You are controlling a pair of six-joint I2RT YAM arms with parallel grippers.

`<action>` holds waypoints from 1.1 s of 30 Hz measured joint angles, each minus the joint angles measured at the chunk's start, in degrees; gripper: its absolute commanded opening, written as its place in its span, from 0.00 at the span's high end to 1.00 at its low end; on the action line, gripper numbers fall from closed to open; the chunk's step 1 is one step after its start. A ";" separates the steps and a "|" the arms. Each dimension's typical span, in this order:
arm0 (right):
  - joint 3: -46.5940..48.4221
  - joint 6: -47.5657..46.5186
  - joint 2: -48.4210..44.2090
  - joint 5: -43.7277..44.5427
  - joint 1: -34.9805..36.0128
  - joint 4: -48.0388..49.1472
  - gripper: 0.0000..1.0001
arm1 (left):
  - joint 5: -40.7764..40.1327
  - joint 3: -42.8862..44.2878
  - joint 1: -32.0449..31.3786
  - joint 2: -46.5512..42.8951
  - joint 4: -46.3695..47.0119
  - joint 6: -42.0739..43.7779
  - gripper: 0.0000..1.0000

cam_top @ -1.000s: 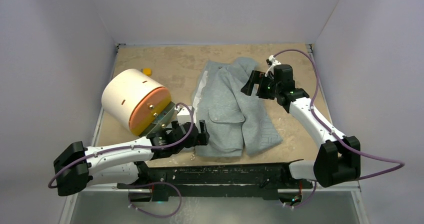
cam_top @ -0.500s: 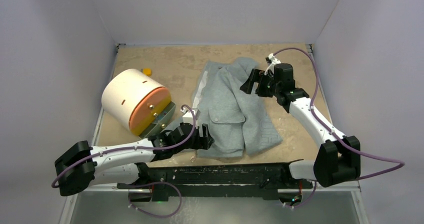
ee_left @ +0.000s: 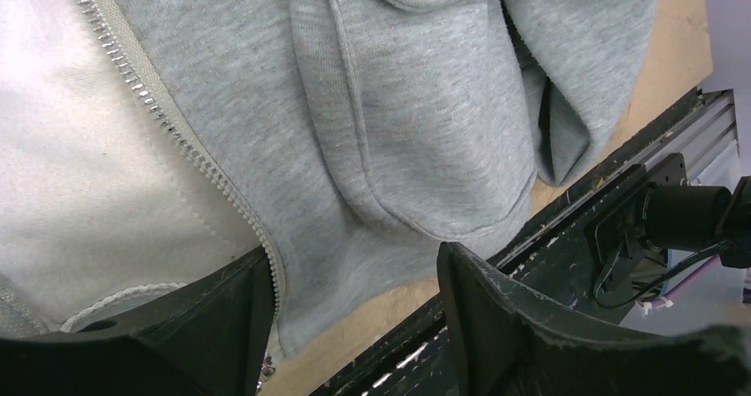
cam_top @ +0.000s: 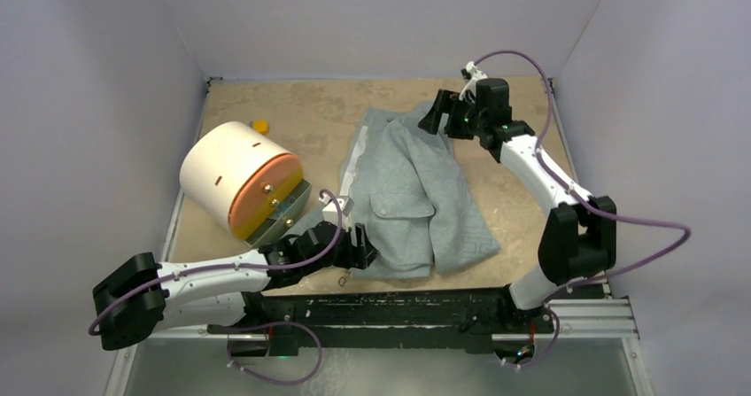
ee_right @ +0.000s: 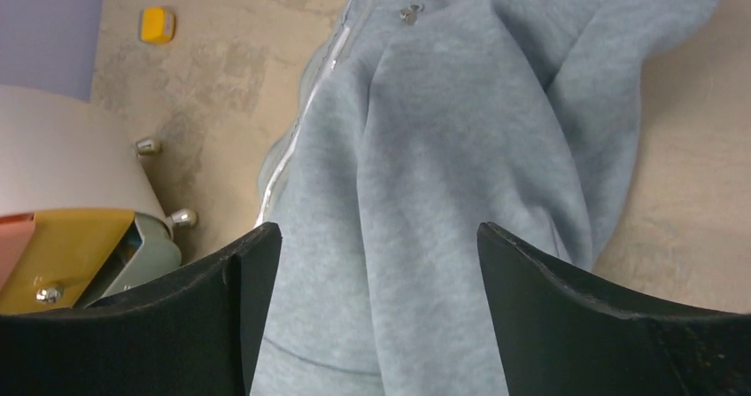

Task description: Zip up the jacket

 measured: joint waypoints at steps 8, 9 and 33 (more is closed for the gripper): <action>13.20 -0.50 15.43 -1.09 0.39 -1.53 0.11 | 0.15 0.00 0.00 2.99 2.29 -0.02 0.28; 14.67 -0.57 17.25 -1.11 0.55 -2.08 0.11 | 0.15 0.02 0.00 3.26 2.62 -0.04 0.27; 17.25 -5.46 23.69 3.69 6.12 -1.36 1.00 | 1.73 0.20 0.04 9.49 6.75 -0.02 1.00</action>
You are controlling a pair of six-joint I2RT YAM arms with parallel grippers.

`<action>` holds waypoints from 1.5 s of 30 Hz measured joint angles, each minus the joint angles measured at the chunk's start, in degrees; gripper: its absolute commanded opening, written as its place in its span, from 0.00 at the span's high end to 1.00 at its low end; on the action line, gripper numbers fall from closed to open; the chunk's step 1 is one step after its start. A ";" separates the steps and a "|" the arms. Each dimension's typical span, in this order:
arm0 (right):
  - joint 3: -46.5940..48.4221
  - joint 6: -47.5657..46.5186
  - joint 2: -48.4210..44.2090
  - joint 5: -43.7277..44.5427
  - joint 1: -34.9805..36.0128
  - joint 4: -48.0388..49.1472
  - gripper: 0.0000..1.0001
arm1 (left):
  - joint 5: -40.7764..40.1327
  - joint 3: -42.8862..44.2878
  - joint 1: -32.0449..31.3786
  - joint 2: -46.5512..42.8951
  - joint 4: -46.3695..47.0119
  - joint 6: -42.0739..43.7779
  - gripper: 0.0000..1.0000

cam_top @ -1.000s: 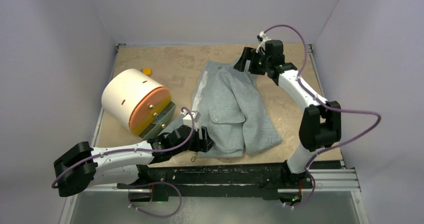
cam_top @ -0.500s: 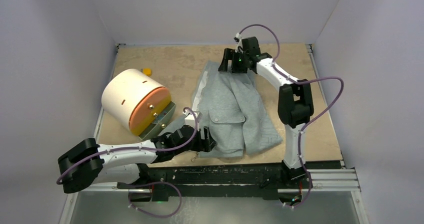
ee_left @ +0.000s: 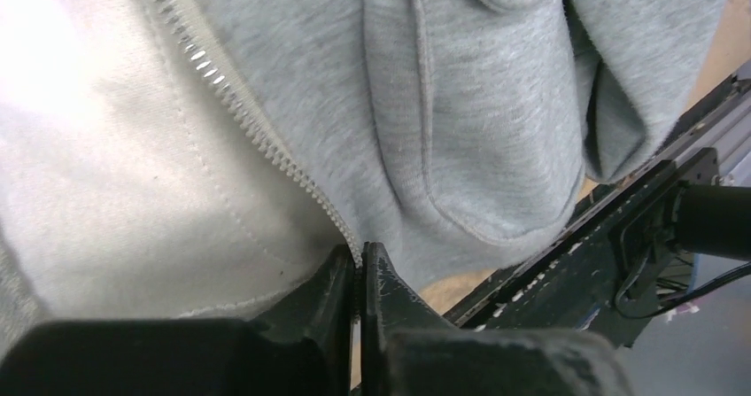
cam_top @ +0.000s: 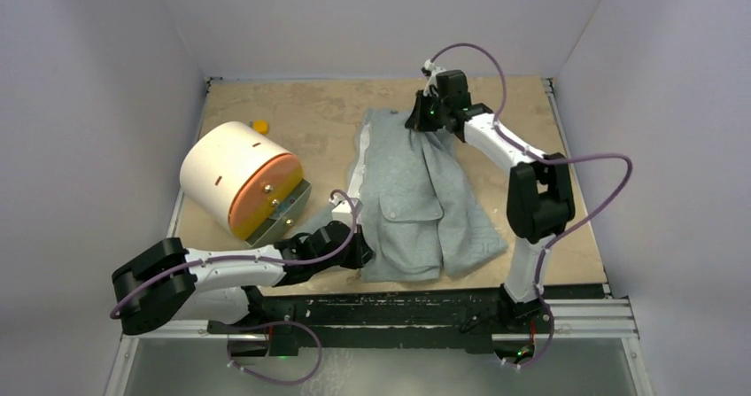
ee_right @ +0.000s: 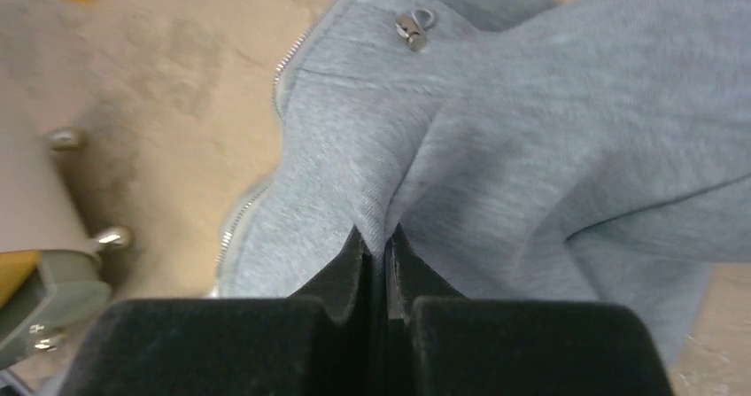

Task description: Zip up the jacket

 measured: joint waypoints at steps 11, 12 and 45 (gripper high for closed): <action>1.57 -1.22 -10.62 -2.73 -4.02 2.56 1.00 | -2.75 11.41 0.00 -12.13 -14.05 2.10 1.00; 1.81 -1.40 -10.73 -2.73 -4.33 2.71 1.00 | -3.10 13.09 0.00 -13.00 -15.61 2.80 1.00; -21.14 -0.20 -25.73 -1.79 -15.15 7.04 0.27 | -7.08 21.90 3.39 7.34 -18.71 7.91 0.36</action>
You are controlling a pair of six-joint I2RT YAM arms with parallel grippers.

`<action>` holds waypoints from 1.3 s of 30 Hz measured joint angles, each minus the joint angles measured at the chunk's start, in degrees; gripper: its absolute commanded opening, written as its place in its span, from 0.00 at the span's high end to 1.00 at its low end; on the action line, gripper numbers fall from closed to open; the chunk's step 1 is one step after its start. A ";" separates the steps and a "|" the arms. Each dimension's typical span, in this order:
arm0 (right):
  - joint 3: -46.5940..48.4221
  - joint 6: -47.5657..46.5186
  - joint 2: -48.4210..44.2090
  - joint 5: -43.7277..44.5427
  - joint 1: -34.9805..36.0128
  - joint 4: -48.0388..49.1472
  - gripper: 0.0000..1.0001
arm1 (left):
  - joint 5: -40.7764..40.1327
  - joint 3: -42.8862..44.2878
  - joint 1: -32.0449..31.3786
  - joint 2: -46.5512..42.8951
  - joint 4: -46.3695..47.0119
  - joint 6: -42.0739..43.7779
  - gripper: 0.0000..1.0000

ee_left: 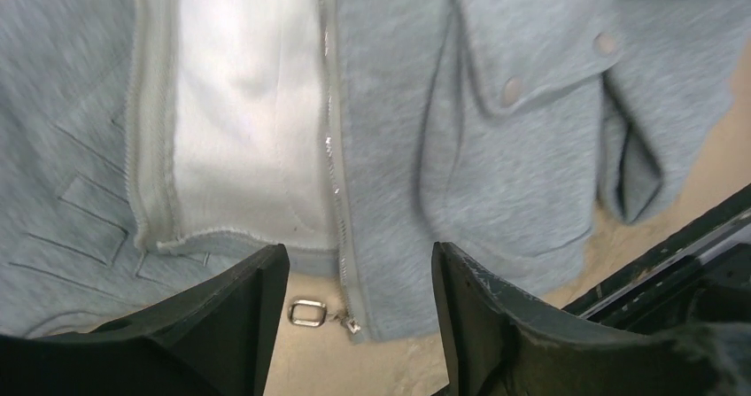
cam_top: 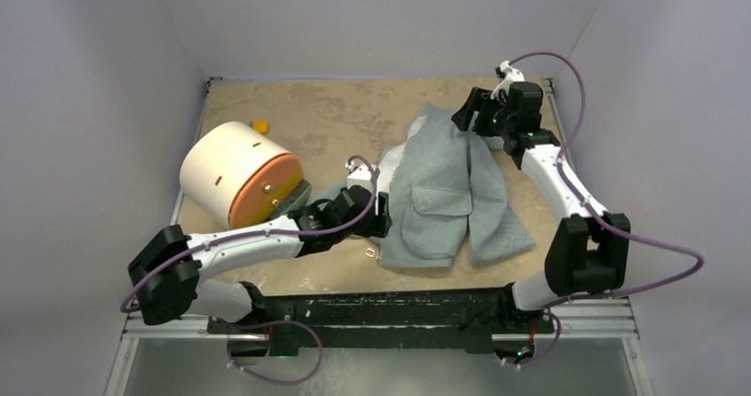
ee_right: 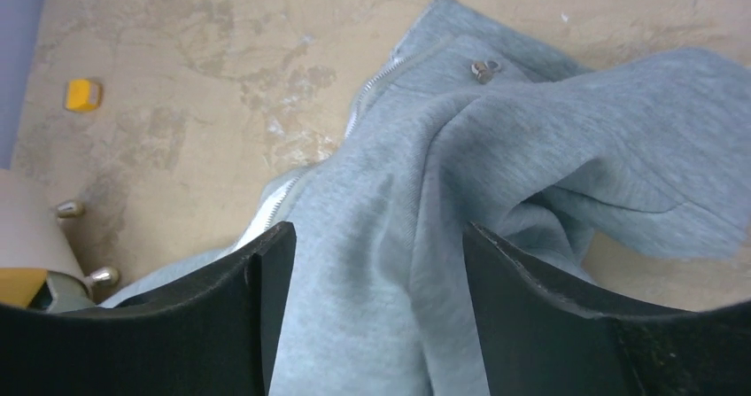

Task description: Zip up the jacket

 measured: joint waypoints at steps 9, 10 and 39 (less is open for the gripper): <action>1.86 0.76 -8.09 -0.39 0.04 -2.12 0.26 | -3.28 6.67 8.46 -2.71 -2.10 5.81 0.32; 1.86 0.83 -8.48 -0.50 0.07 -2.49 0.26 | -3.28 6.67 9.75 -1.55 -2.12 6.34 0.32; 2.58 1.03 -8.35 -5.95 4.50 -6.47 0.36 | 14.19 -3.87 13.81 9.18 10.54 6.45 0.78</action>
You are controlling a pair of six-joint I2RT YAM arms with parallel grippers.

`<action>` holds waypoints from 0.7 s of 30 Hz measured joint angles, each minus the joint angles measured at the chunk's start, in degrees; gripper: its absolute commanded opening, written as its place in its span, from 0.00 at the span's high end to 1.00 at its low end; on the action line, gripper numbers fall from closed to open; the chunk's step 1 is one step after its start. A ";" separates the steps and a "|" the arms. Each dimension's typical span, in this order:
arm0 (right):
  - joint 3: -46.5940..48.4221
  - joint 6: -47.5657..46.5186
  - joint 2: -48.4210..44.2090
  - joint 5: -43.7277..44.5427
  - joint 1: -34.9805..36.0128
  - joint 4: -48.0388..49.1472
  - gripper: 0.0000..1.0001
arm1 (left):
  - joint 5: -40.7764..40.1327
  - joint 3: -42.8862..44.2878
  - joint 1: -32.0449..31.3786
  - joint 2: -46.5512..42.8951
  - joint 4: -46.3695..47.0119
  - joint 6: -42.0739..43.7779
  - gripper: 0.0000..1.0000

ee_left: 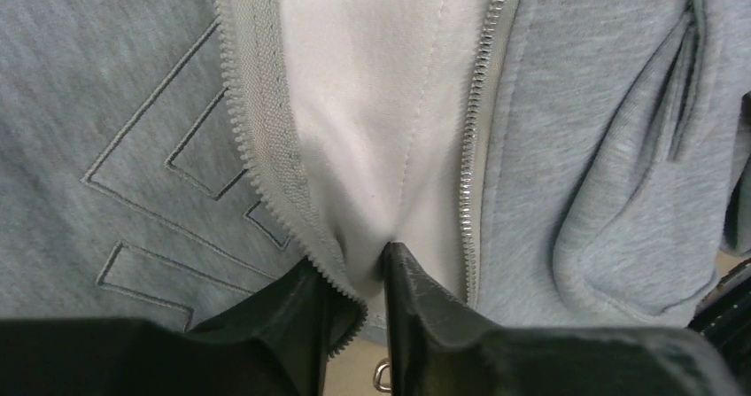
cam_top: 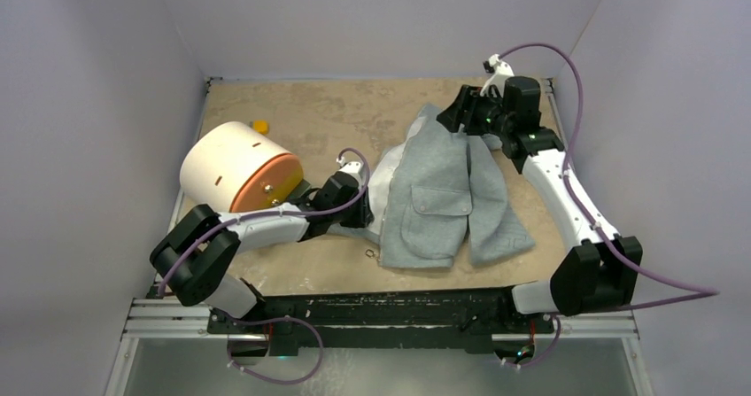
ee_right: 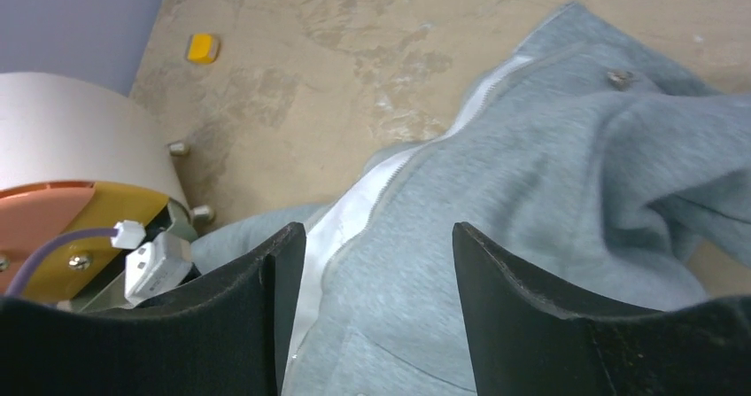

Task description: Zip up the jacket

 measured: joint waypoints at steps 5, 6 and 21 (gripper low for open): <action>6.67 -0.02 5.79 0.44 7.02 -2.08 0.36 | 0.20 -0.50 0.00 -1.51 0.31 -0.35 1.00; 7.89 -0.04 7.06 0.48 8.26 -2.12 0.36 | 0.20 -0.61 0.00 -2.03 0.31 -0.35 1.00; 44.24 -5.05 46.71 20.06 19.50 -18.78 0.18 | 1.70 -2.40 0.00 -3.76 2.16 -0.76 1.00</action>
